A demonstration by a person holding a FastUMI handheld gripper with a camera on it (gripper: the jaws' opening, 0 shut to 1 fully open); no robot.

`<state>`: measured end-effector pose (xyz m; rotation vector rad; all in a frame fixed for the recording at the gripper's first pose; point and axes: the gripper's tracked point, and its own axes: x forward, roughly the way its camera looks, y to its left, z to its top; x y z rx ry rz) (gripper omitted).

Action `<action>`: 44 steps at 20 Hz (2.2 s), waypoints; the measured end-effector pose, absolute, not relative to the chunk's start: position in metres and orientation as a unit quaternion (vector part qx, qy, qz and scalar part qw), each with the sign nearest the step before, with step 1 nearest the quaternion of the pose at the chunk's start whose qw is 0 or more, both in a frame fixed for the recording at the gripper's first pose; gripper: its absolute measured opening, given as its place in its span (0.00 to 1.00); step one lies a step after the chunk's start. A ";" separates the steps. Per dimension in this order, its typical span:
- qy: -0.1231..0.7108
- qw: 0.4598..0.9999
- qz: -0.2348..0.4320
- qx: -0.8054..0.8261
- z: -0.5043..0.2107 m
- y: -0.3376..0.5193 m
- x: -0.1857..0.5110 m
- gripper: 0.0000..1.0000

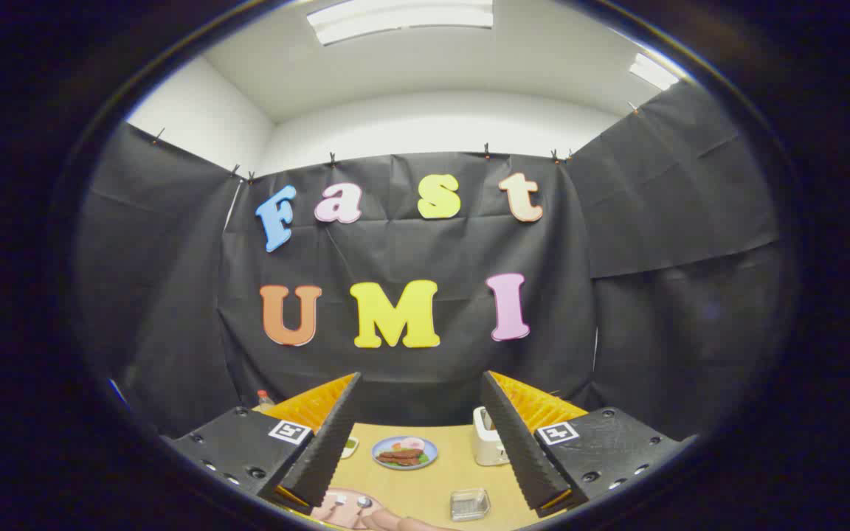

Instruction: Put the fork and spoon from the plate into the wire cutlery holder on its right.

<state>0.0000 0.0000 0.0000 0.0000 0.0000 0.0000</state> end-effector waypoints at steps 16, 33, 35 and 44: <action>0.052 0.997 -0.027 -0.060 0.023 0.084 0.011 0.95; 0.316 0.946 -0.017 -0.068 -0.229 0.108 0.015 0.95; 0.348 0.935 -0.021 -0.072 -0.263 0.109 0.013 0.95; 0.500 0.862 -0.032 -0.079 -0.414 0.108 -0.006 0.94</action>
